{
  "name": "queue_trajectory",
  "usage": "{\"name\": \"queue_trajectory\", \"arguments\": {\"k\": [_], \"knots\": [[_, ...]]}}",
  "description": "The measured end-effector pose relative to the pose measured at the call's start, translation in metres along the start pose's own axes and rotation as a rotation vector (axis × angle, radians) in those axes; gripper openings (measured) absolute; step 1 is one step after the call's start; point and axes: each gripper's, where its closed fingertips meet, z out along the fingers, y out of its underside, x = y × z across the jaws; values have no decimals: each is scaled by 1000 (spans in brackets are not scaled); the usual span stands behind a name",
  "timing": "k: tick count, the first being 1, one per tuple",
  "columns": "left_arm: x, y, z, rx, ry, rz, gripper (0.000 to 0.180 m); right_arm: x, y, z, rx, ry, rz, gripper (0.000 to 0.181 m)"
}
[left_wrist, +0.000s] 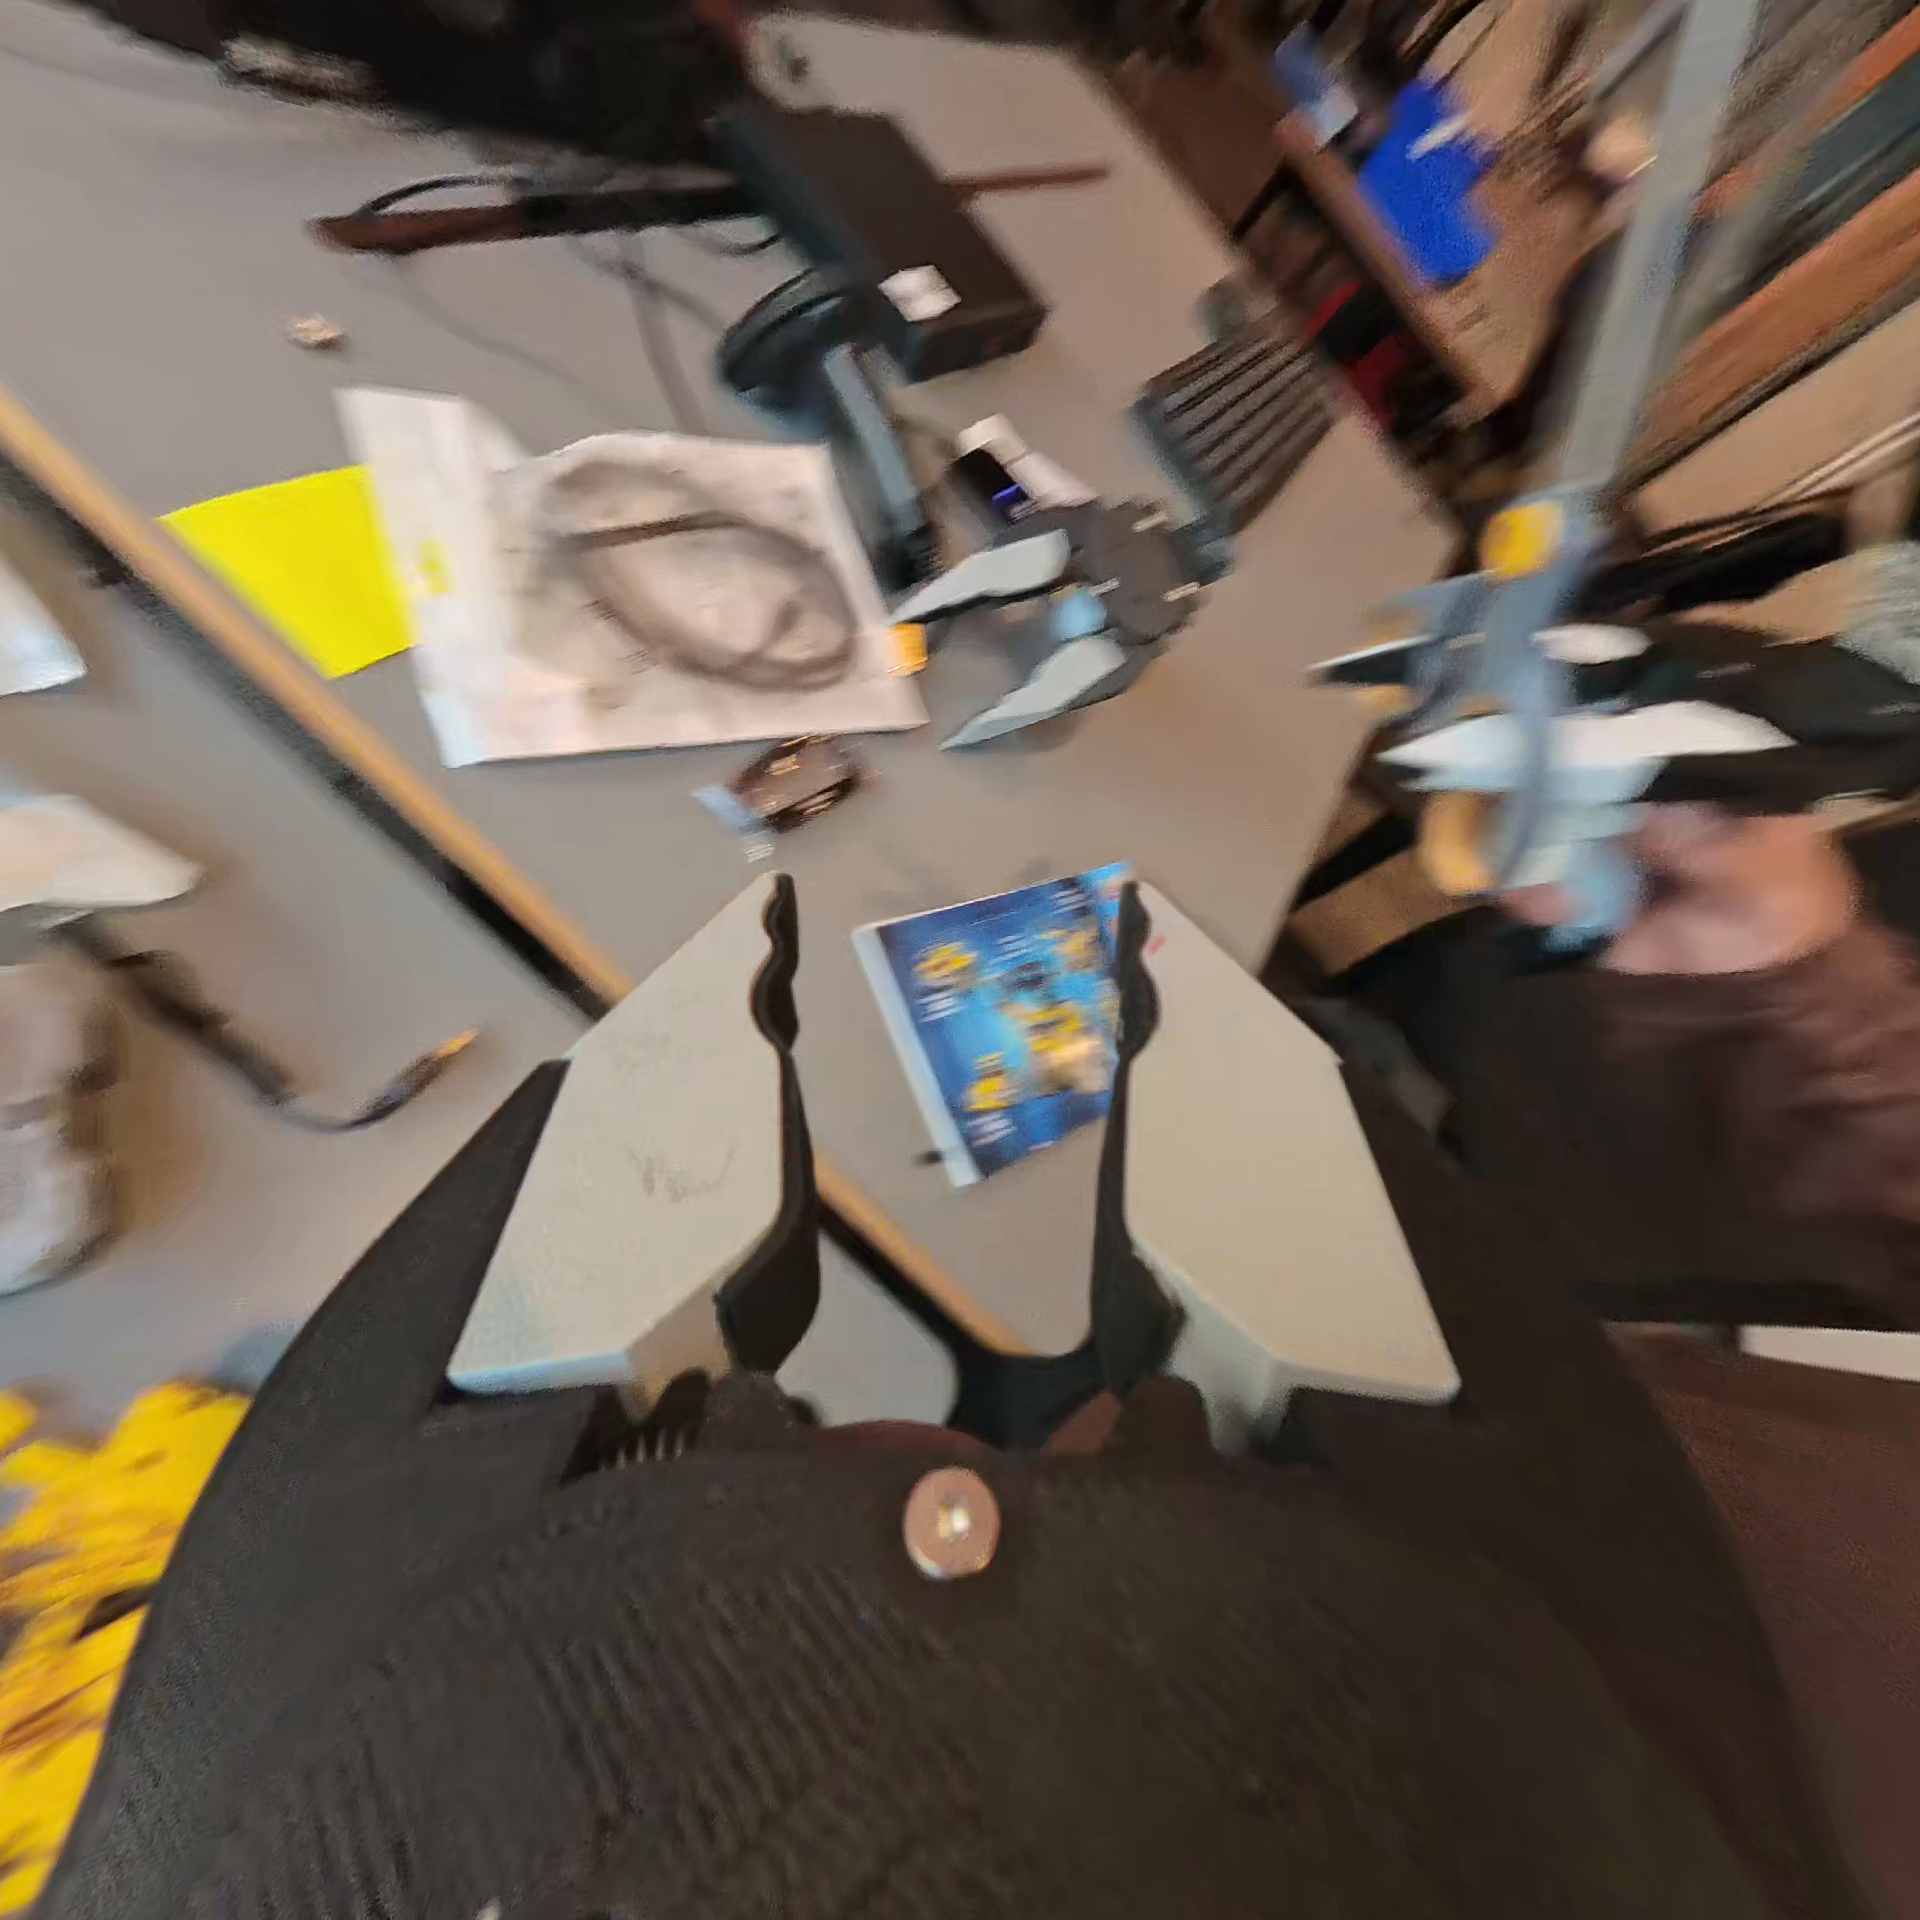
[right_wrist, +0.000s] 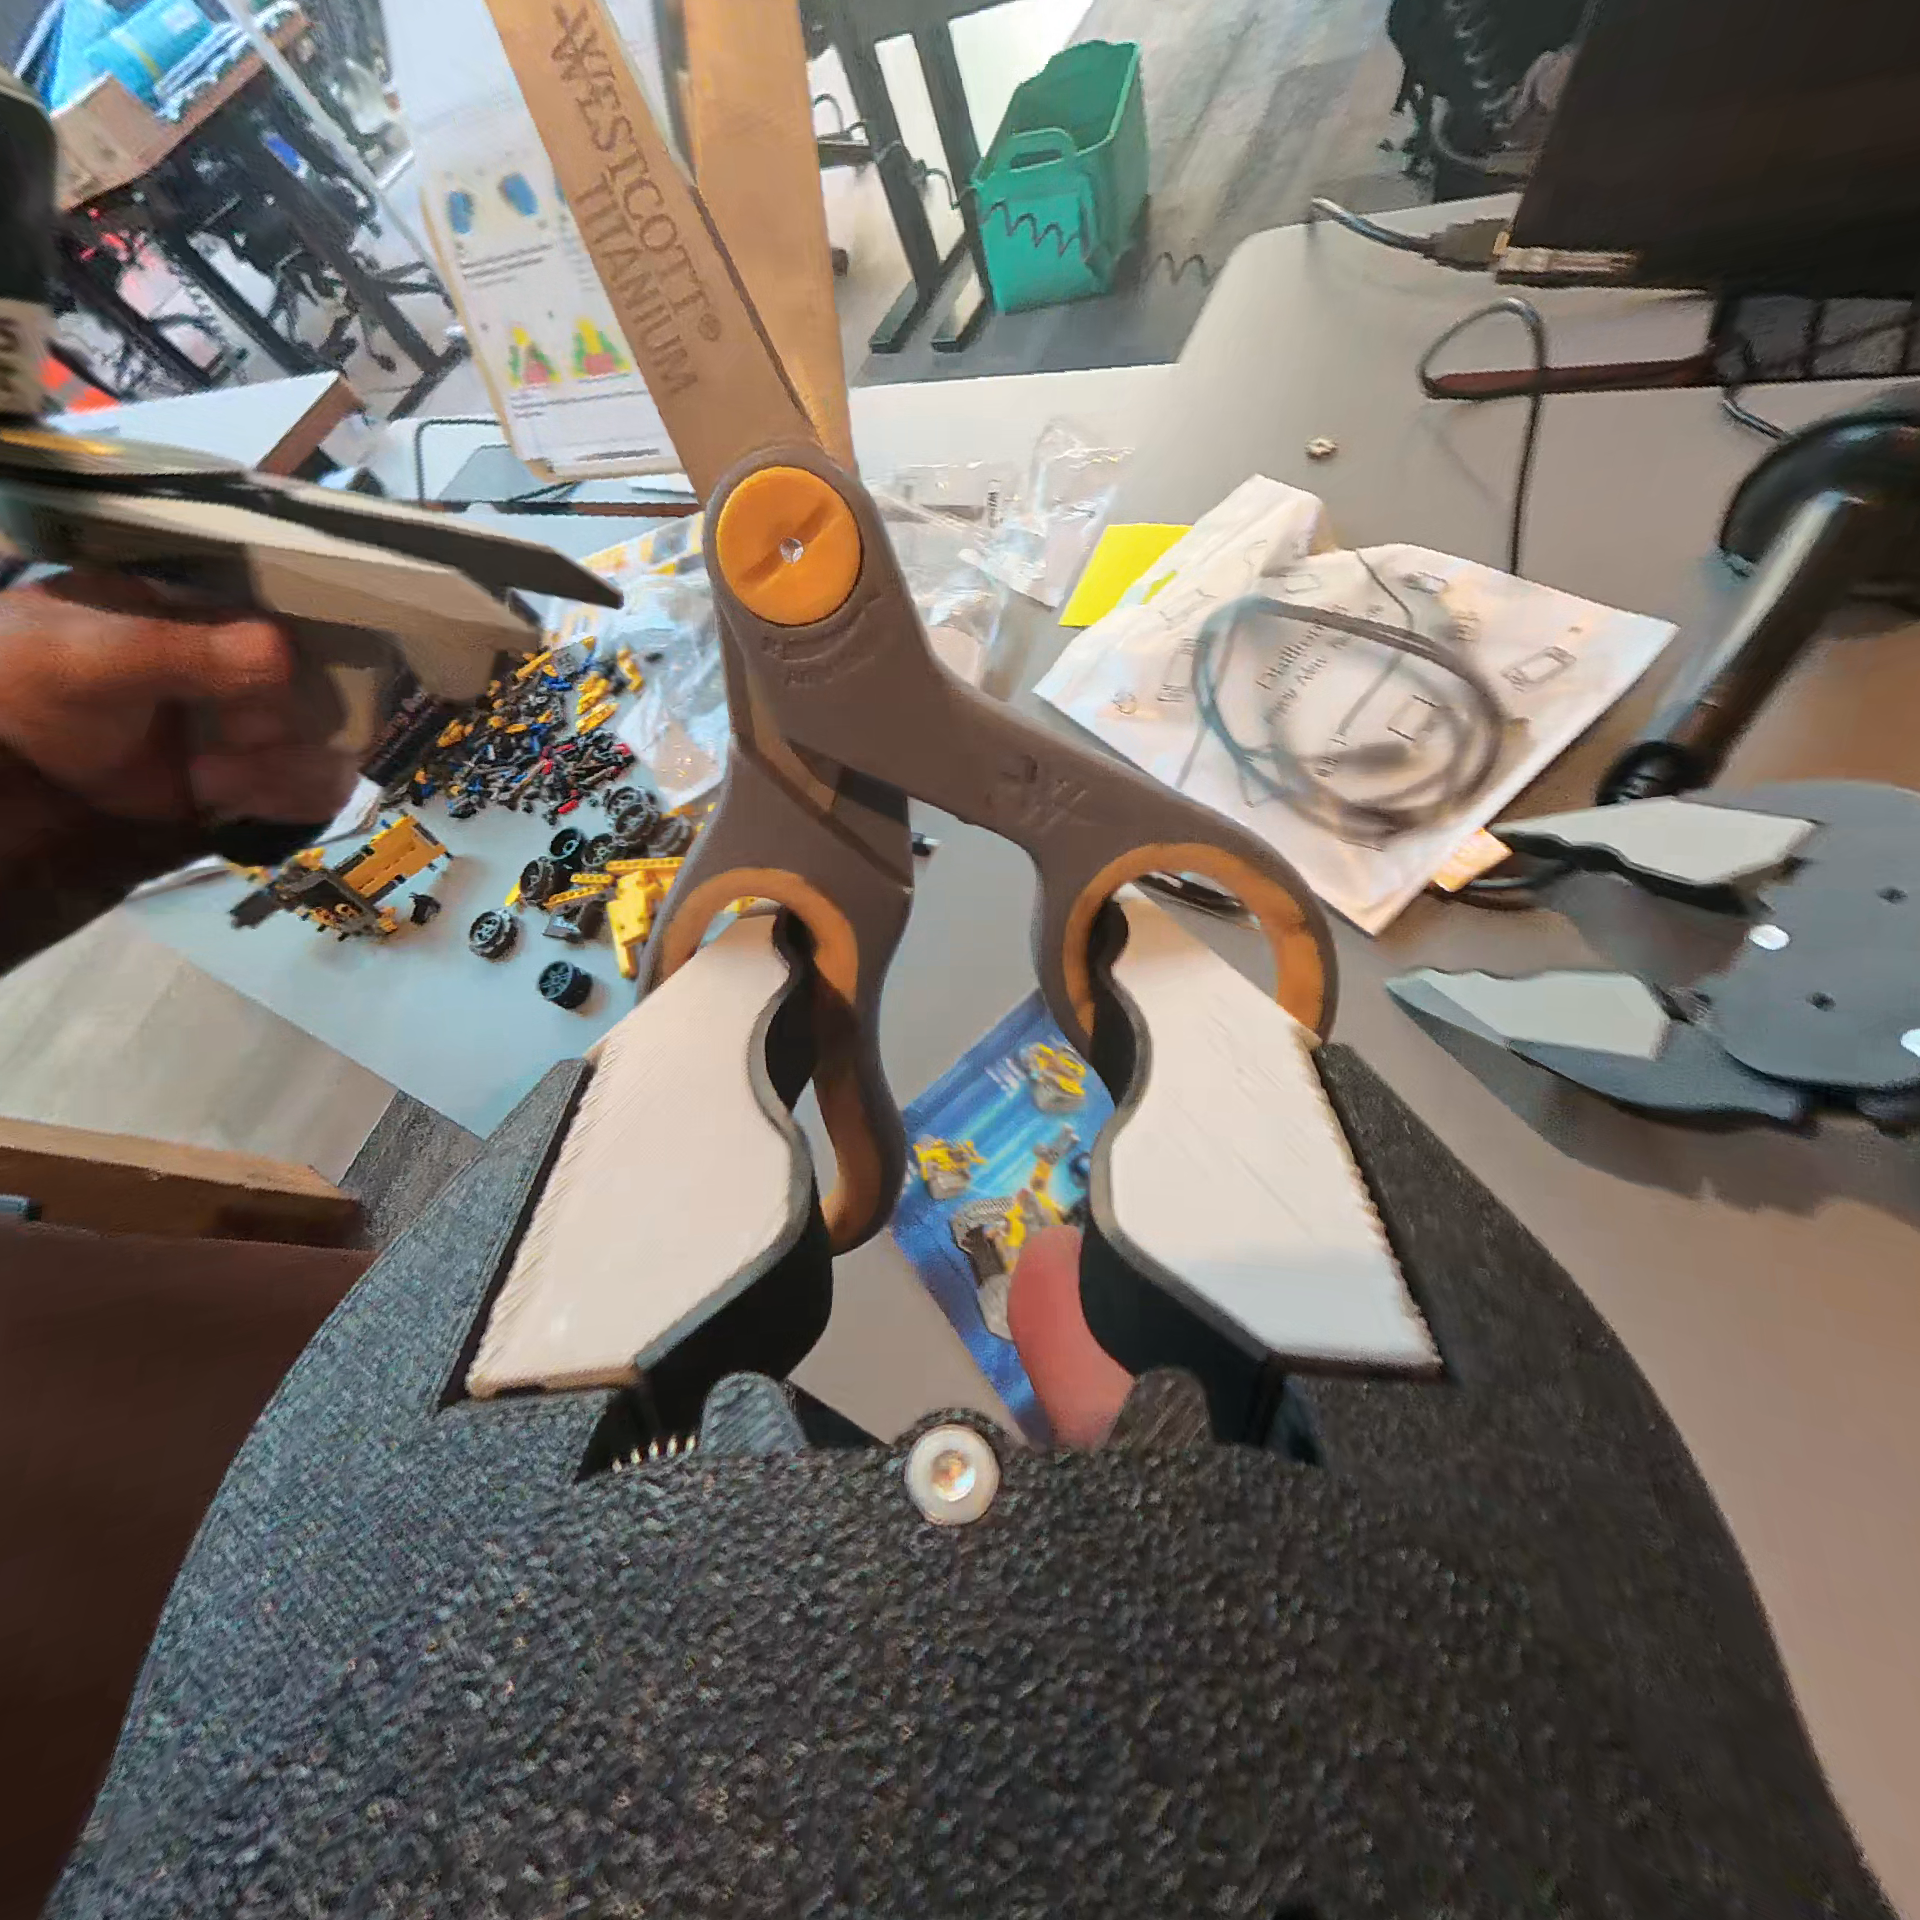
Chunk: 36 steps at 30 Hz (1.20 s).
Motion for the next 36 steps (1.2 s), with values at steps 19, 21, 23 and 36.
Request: {"name": "queue_trajectory", "arguments": {"k": [19, 21, 23, 36], "knots": [[-245, -2, 192, -256, -425, -612, 46, 135, 12, -41, -55, 59, 28, 49], [-246, -3, 196, -244, -415, -596, 41, 146, 11, -41, -57, 54, 31, 49], [-247, -4, 192, -214, -407, -616, 34, 155, 8, -39, -55, 46, 33, 49], [-209, -42, 183, -405, -275, 180, 40, 161, -10, -29, -64, -8, -20, 49]]}}
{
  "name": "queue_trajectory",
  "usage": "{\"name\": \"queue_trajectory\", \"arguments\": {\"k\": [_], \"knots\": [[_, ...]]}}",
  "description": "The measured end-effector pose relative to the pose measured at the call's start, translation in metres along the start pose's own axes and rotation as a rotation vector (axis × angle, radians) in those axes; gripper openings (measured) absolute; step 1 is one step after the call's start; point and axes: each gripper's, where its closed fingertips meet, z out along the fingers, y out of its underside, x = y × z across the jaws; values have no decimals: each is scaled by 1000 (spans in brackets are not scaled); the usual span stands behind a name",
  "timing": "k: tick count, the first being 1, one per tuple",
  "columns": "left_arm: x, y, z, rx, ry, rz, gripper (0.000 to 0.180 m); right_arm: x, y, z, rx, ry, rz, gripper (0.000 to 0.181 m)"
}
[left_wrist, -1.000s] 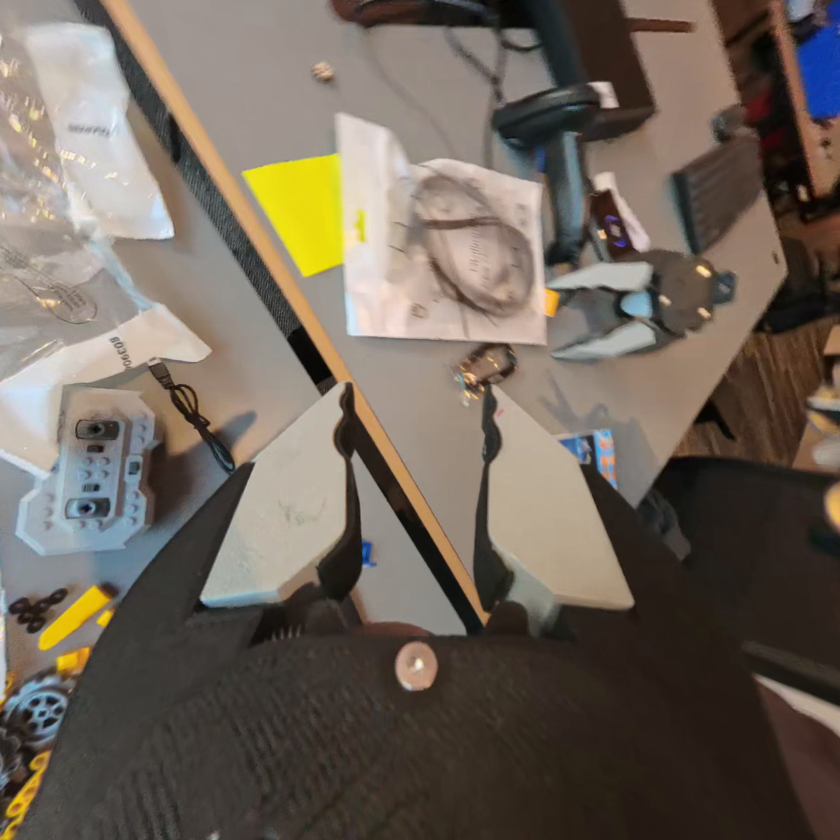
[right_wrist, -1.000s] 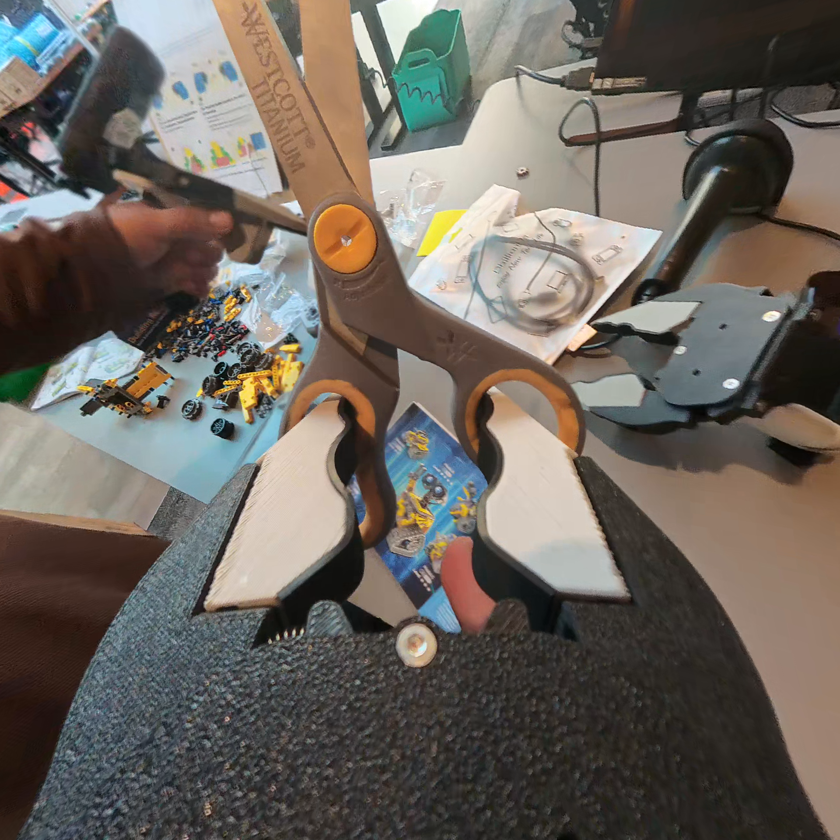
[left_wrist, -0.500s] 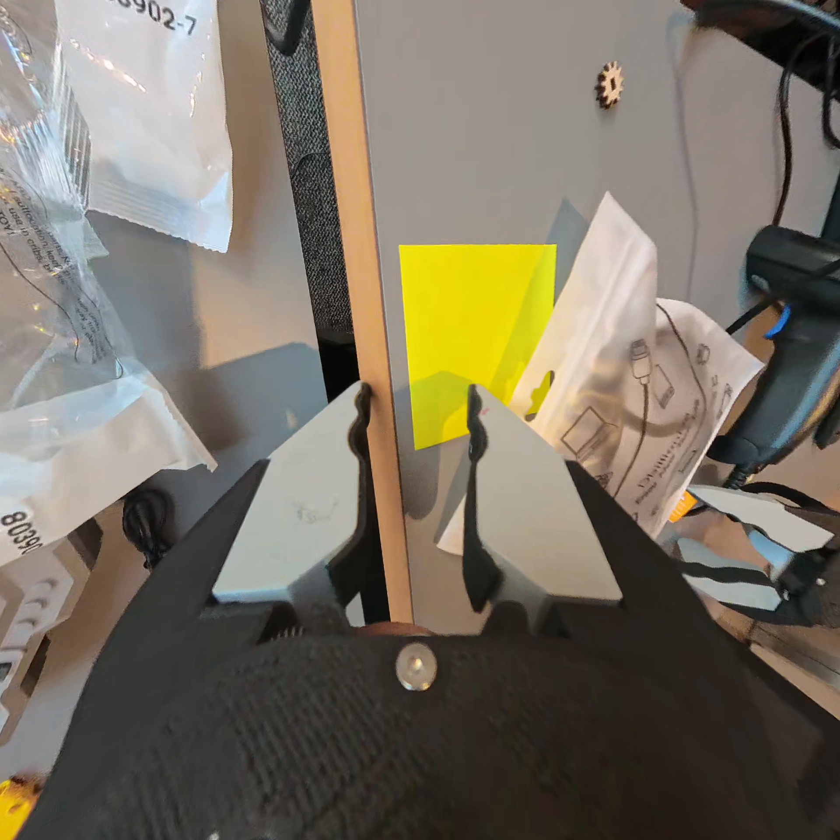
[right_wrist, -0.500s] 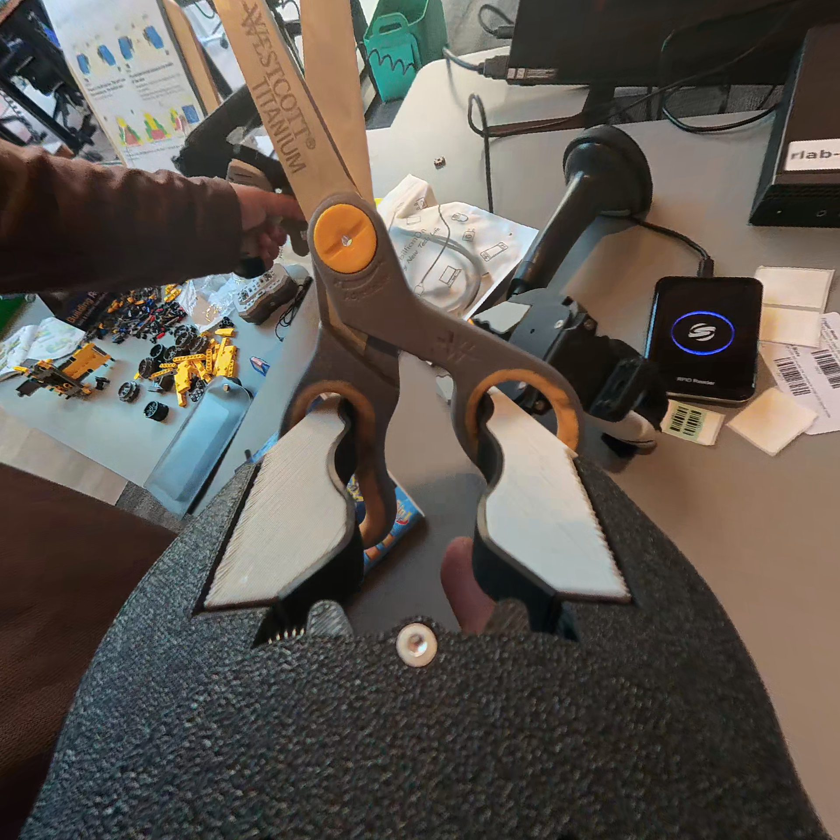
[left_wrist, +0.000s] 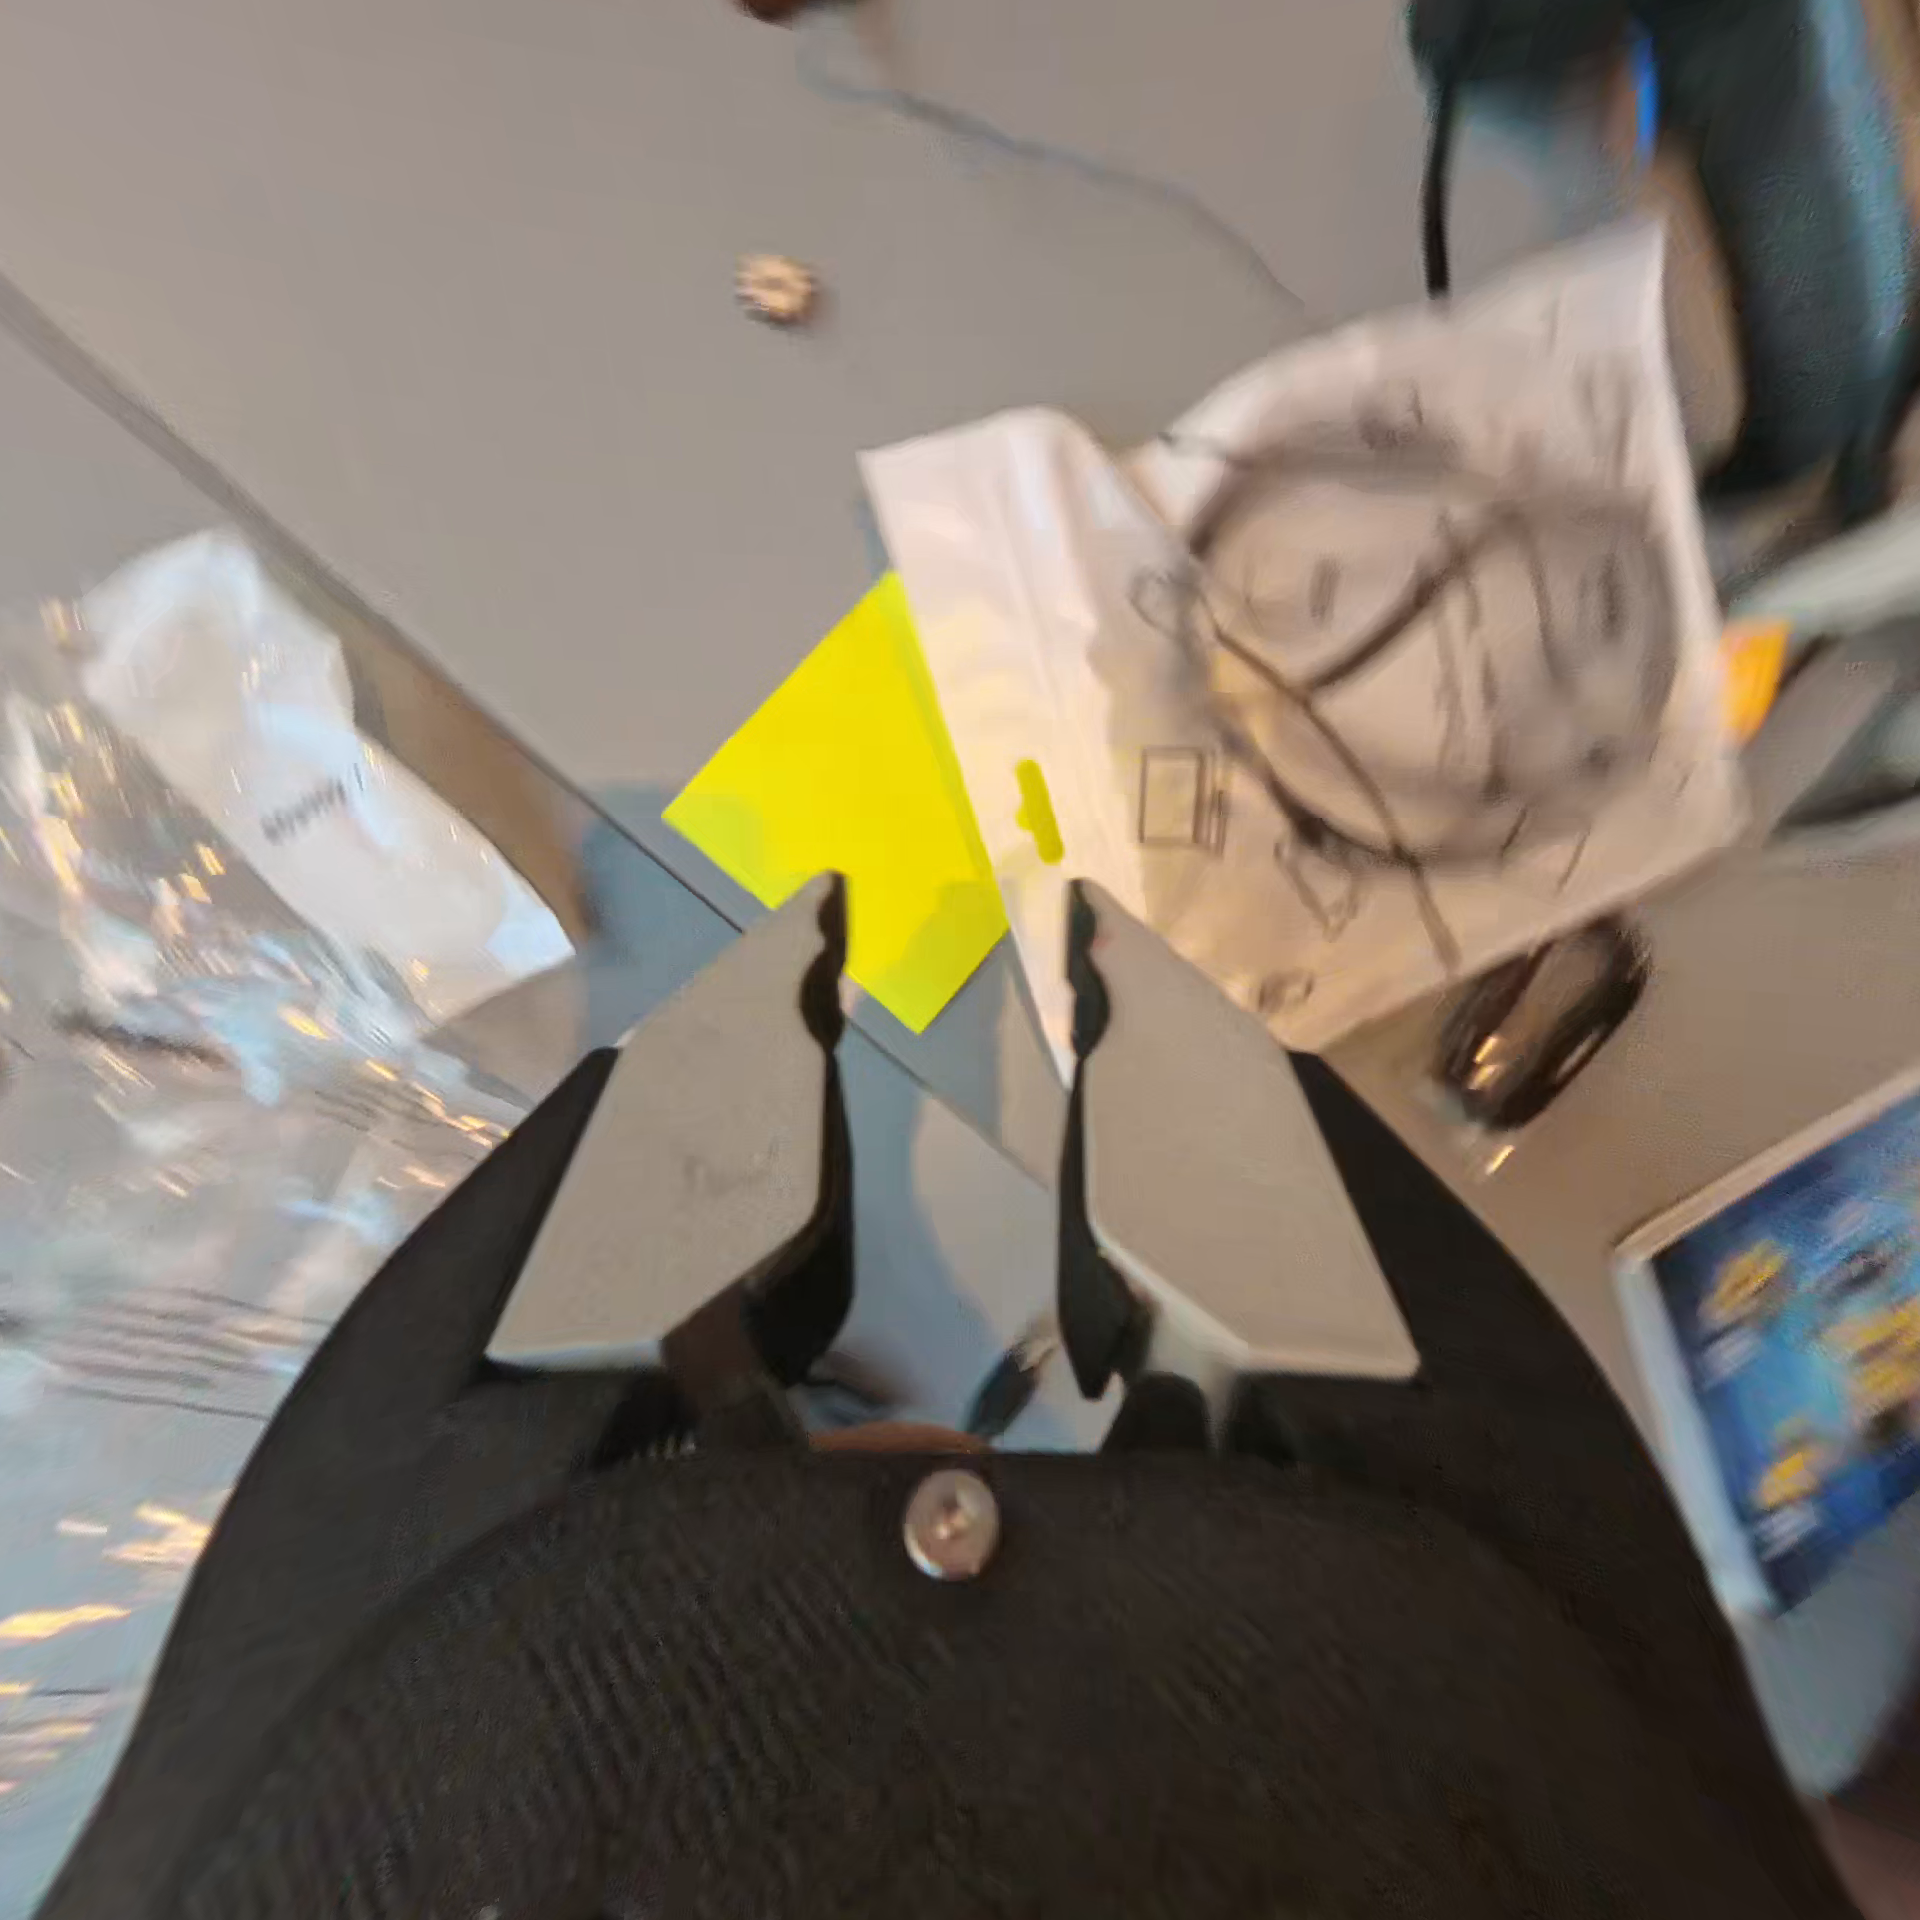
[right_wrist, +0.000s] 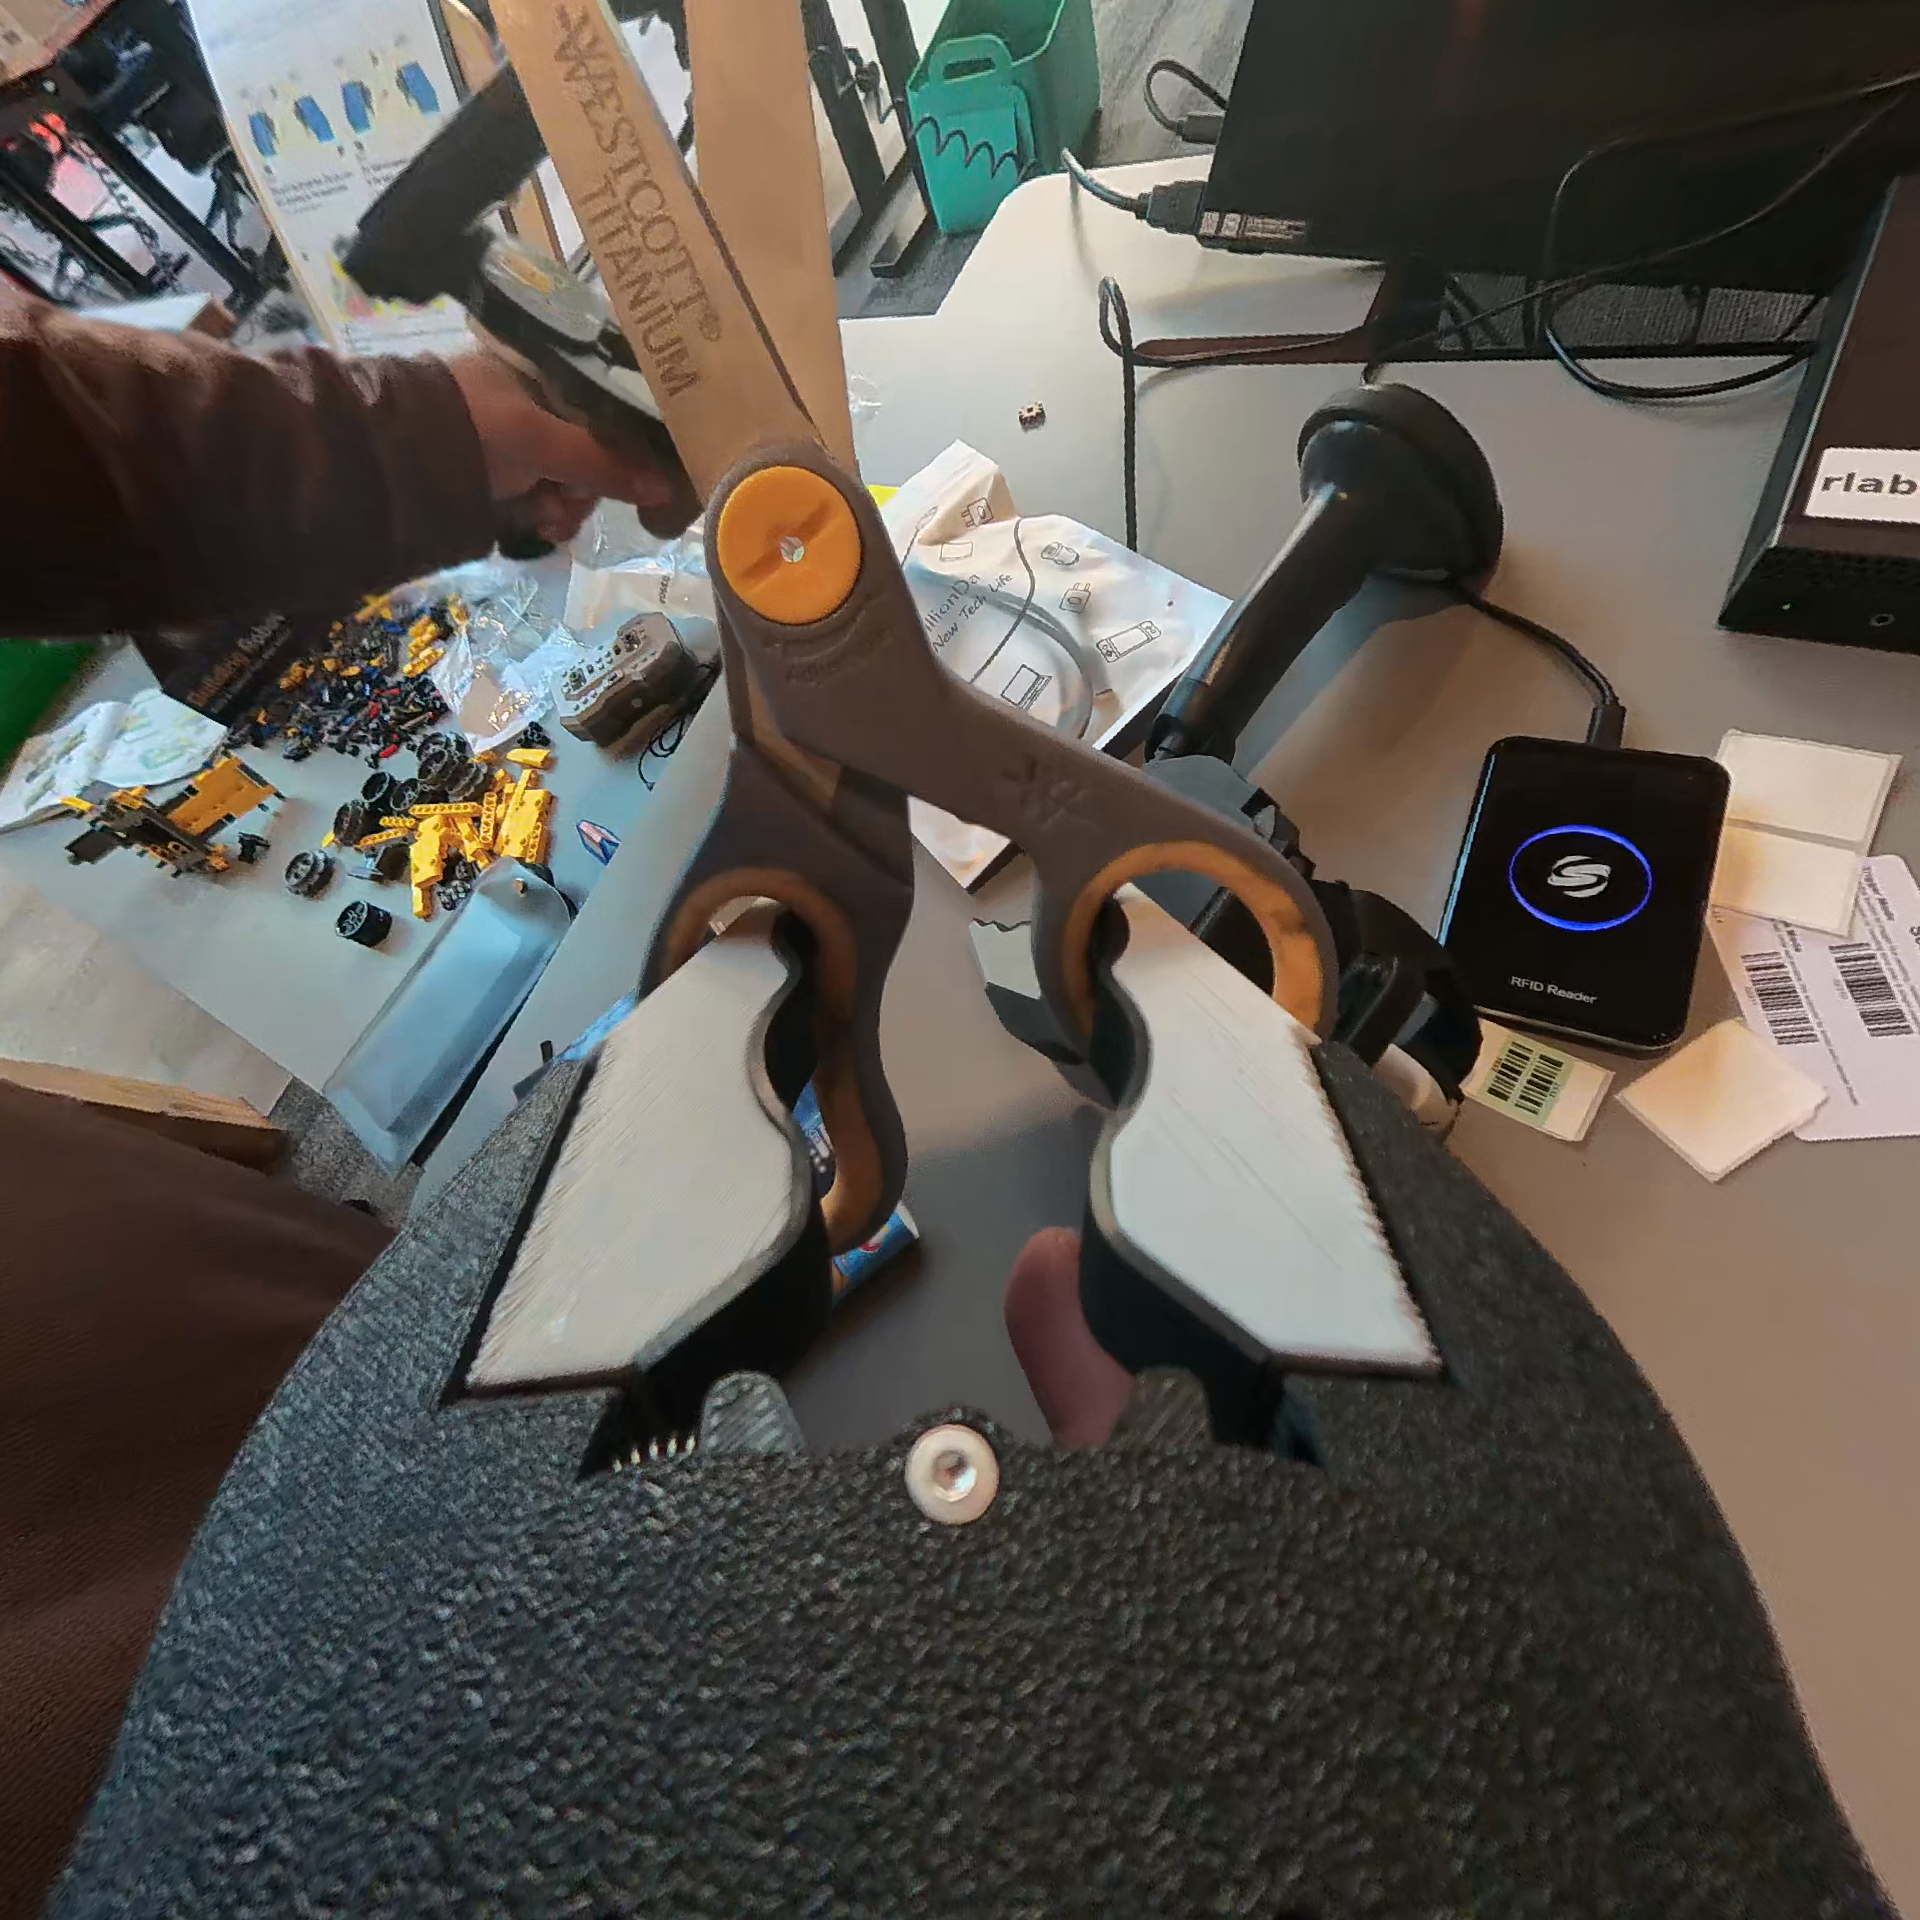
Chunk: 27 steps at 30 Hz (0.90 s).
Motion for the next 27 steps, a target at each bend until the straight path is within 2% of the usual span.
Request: {"name": "queue_trajectory", "arguments": {"k": [1, 2, 4, 11, 14, 16, 18, 20, 23, 27], "knots": [[3, 3, 2, -54, -19, 133, 53, 1, 1, -1, -4, 6, -6, 49], [5, 6, 4, -95, -37, 234, 57, 2, 1, -1, -6, 11, -9, 49], [8, 8, 7, -126, -51, 366, 56, 2, 2, -3, -9, 15, -3, 49], [-8, 33, 22, -278, -63, 587, 51, 4, 4, -12, -22, 45, -4, 50], [-4, 31, 27, -269, -30, 672, 40, 5, 6, -14, -30, 63, 3, 49], [-2, 29, 30, -257, -15, 703, 15, 3, 6, -15, -28, 69, 8, 49], [2, 29, 33, -246, -4, 741, 0, 2, 6, -16, -31, 74, 11, 49], [-9, 22, 34, -211, -117, 797, 0, 0, 7, -16, -35, 83, 7, 49], [-25, 15, 30, -180, -217, 734, 0, -3, 8, -16, -38, 88, 7, 49], [-43, 7, 18, -124, -224, 512, 0, -7, 9, -14, -42, 84, 8, 49]]}}
